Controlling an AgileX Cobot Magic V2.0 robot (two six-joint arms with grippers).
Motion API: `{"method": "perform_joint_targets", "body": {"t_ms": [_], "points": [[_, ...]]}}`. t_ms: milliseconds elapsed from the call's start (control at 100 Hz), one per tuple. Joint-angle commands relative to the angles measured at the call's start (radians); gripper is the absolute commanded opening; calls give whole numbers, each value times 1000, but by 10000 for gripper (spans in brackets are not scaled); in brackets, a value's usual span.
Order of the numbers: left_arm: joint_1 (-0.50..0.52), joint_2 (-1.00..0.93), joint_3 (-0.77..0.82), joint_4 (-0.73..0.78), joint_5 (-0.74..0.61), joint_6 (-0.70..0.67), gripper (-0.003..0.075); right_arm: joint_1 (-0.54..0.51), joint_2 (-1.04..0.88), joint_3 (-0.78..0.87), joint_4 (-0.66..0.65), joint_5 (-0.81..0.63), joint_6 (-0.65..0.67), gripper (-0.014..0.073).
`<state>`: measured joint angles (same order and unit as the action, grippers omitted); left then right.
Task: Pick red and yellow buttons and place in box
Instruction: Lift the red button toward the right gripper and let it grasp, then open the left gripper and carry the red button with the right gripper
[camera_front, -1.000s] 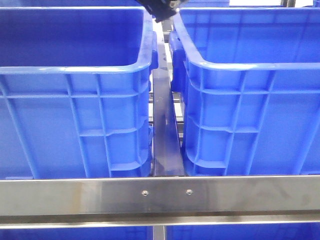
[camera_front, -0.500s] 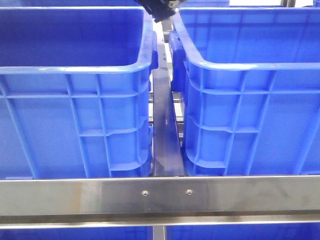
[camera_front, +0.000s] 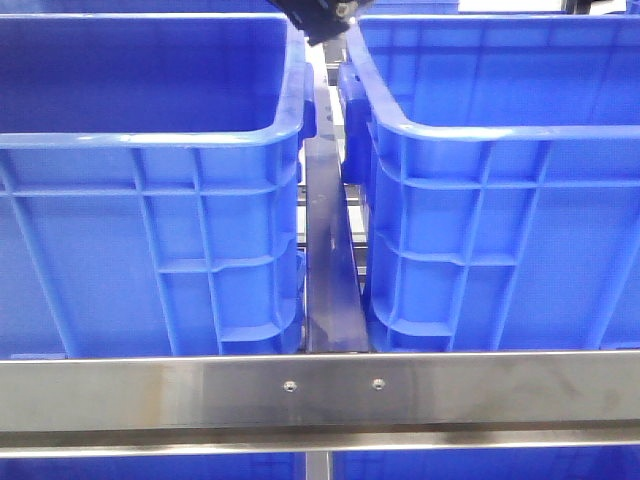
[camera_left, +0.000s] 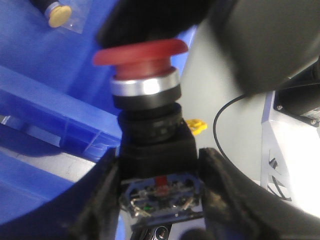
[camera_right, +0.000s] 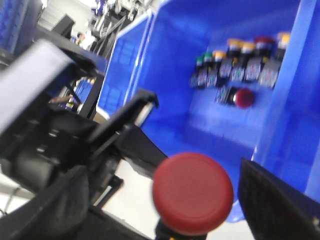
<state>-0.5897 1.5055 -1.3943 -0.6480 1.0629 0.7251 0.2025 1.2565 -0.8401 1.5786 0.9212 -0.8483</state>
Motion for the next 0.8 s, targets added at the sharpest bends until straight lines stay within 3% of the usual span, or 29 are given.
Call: {"method": "perform_joint_targets", "body": {"t_ms": [0, 170, 410, 510, 580, 690, 790], "points": [[-8, -44, -32, -59, -32, 0, 126, 13, 5, -27, 80, 56, 0, 622], [-8, -44, -32, -59, -32, 0, 126, 13, 14, -27, 84, 61, -1, 584], [-8, -44, -32, -59, -32, 0, 126, 13, 14, -27, 85, 59, -1, 264], [-8, -44, -32, -59, -32, 0, 157, 12, 14, -27, 85, 59, -1, 211], [-8, -44, -32, -59, -32, 0, 251, 12, 14, -27, 85, 59, -1, 213], [-8, -44, -32, -51, -32, 0, 526, 12, 14, -27, 85, 59, -1, 213], [-8, -44, -32, -43, -26, 0, 686, 11, 14, -27, 85, 51, -1, 213]]}}
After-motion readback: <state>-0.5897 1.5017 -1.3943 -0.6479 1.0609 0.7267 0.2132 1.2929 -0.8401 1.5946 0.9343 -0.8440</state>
